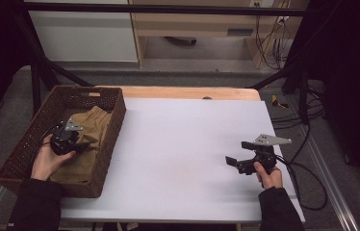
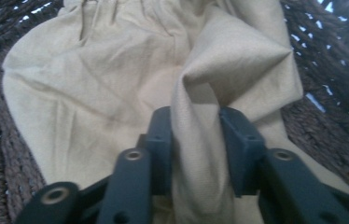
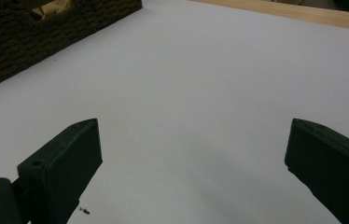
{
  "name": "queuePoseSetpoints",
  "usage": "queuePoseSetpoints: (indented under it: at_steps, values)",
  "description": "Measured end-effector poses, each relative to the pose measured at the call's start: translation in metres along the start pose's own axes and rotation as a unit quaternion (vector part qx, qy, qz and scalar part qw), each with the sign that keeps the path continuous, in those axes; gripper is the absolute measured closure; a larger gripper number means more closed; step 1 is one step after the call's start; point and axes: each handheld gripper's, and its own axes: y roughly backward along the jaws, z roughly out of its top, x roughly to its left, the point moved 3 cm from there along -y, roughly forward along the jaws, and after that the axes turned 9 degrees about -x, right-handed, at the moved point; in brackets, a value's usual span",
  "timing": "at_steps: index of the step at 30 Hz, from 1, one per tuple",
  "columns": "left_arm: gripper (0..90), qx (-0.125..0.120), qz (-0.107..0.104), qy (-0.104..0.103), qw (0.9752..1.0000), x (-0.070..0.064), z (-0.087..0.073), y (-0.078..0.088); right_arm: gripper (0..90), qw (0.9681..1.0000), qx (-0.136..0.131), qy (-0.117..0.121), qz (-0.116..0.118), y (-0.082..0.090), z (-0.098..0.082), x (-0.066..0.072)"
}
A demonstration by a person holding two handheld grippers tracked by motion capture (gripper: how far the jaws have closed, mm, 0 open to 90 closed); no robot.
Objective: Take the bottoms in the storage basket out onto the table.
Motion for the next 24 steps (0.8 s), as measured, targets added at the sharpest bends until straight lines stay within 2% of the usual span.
queuePoseSetpoints:
  at_steps: [3,12,24]
  values:
    - [74.2,0.003,0.002,-0.011,0.9999,-0.0011,0.0001,0.0004,4.6,1.0000,-0.001,0.001,0.000,0.0000,0.0001,-0.0001]
    - [82.4,0.009,0.007,-0.022,0.9997,-0.0026,0.0005,0.0021,4.6,1.0000,0.002,-0.001,0.000,0.0000,-0.0001,0.0002]
    - [86.0,-0.003,0.008,-0.004,1.0000,-0.0022,0.0041,0.0087,4.5,1.0000,0.000,-0.001,0.000,0.0002,0.0001,-0.0001]
